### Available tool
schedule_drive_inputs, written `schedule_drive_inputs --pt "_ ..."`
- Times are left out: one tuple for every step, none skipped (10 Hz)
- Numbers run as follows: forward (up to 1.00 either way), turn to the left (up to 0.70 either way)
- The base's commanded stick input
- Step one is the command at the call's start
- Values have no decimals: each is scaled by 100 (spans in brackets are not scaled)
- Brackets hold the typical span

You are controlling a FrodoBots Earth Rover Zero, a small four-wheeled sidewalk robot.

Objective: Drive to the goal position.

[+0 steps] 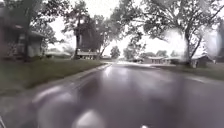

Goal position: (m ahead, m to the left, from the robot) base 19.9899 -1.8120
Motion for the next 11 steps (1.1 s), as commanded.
schedule_drive_inputs --pt "50 0" --pt "50 0" --pt "50 0" --pt "50 0" --pt "50 0" --pt "50 0" --pt "50 0" --pt "50 0" --pt "50 0" --pt "50 0" --pt "50 0"
